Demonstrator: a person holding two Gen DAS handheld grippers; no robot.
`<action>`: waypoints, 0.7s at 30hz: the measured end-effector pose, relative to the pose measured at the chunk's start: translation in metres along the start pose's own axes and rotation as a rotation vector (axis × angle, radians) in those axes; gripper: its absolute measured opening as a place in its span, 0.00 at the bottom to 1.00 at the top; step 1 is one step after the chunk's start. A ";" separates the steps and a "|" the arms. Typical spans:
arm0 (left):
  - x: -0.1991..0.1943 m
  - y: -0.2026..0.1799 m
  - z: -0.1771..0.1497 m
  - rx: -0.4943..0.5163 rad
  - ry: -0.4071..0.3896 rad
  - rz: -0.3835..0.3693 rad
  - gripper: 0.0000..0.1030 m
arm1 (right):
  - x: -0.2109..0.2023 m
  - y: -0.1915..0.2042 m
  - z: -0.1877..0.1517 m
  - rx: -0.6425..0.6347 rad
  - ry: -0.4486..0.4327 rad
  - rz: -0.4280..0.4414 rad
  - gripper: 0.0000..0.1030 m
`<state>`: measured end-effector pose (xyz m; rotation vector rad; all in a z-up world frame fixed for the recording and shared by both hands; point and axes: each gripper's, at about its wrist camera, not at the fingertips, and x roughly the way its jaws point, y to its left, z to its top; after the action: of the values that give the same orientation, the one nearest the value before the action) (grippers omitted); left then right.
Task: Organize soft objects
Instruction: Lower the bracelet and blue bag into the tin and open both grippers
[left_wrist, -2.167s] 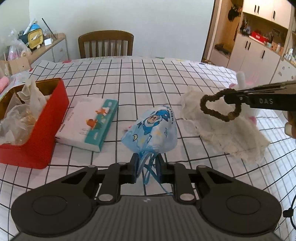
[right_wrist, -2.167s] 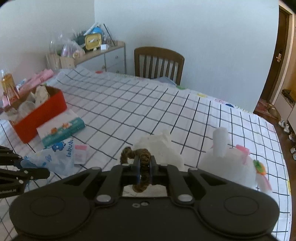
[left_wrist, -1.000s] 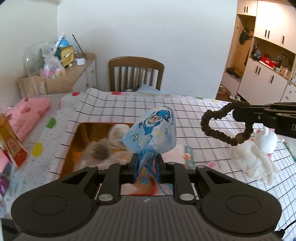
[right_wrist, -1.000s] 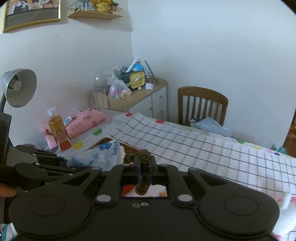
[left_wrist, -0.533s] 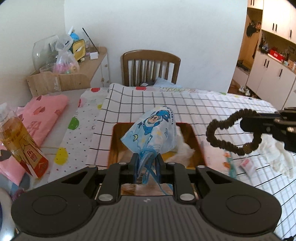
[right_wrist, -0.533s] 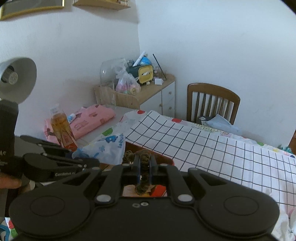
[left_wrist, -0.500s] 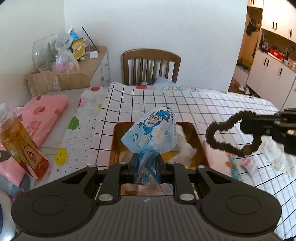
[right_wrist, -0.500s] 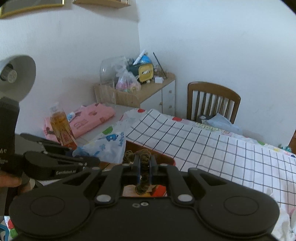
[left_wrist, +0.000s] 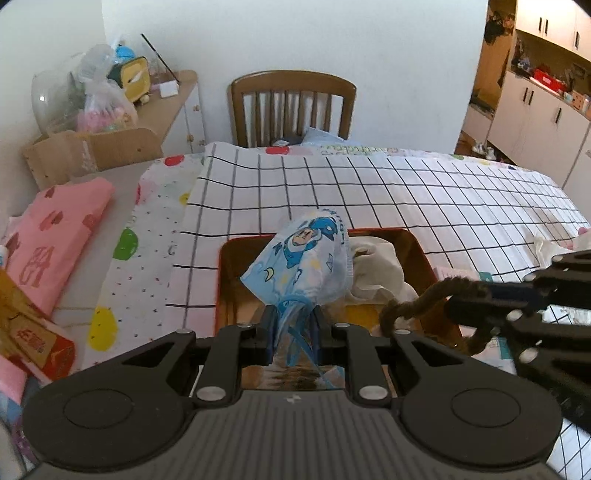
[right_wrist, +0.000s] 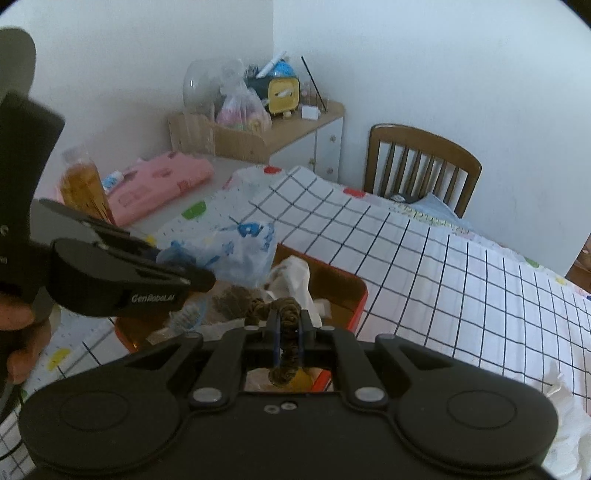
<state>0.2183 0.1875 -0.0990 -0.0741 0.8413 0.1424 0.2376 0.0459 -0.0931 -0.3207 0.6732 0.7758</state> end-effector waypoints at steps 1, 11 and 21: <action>0.003 -0.001 0.000 0.003 0.007 -0.004 0.18 | 0.003 0.001 -0.001 -0.004 0.009 -0.002 0.08; 0.021 -0.006 -0.008 0.035 0.061 -0.034 0.18 | 0.019 0.008 -0.013 -0.036 0.055 0.007 0.09; 0.024 -0.007 -0.016 0.040 0.087 -0.063 0.18 | 0.022 0.009 -0.020 -0.041 0.092 0.035 0.19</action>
<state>0.2232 0.1814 -0.1272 -0.0697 0.9278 0.0637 0.2340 0.0536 -0.1232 -0.3840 0.7515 0.8131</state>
